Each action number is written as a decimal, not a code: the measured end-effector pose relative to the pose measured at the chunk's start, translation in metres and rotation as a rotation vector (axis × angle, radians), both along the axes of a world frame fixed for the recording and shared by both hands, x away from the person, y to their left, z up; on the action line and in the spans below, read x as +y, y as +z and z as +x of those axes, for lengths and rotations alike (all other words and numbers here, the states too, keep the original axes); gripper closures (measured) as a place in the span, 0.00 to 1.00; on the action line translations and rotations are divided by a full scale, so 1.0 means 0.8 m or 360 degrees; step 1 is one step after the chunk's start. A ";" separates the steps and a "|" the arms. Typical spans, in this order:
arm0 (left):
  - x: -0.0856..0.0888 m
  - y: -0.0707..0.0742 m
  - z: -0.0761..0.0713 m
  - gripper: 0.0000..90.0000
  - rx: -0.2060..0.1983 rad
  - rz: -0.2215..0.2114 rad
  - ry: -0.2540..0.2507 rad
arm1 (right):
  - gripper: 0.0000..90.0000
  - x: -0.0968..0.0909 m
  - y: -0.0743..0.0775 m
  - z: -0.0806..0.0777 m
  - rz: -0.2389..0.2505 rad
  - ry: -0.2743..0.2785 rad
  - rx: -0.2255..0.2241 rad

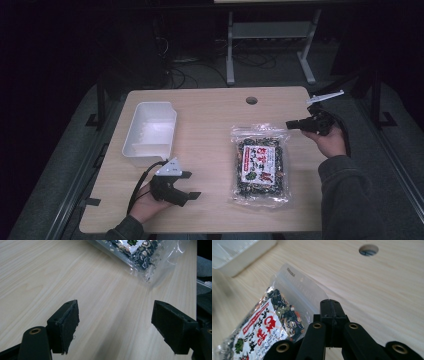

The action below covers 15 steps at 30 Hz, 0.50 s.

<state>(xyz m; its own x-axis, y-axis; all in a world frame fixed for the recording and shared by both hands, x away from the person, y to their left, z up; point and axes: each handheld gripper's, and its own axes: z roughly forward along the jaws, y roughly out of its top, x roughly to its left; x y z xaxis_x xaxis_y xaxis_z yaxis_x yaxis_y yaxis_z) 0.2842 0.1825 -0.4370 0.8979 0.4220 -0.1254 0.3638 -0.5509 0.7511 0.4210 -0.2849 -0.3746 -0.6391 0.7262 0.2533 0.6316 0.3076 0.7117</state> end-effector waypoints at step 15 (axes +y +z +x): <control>-0.076 -0.017 0.029 0.23 0.0123 -0.0087 -0.0035 | 1.00 0.016 0.060 -0.041 0.0037 0.0158 -0.0201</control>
<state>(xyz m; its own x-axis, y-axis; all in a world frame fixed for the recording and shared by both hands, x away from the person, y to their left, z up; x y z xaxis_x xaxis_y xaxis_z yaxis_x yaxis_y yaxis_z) 0.3077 0.1217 -0.4502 0.8935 0.3931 -0.2170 0.4103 -0.5184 0.7502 0.3882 -0.2723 -0.3265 -0.7355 0.6526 0.1822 0.5037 0.3467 0.7913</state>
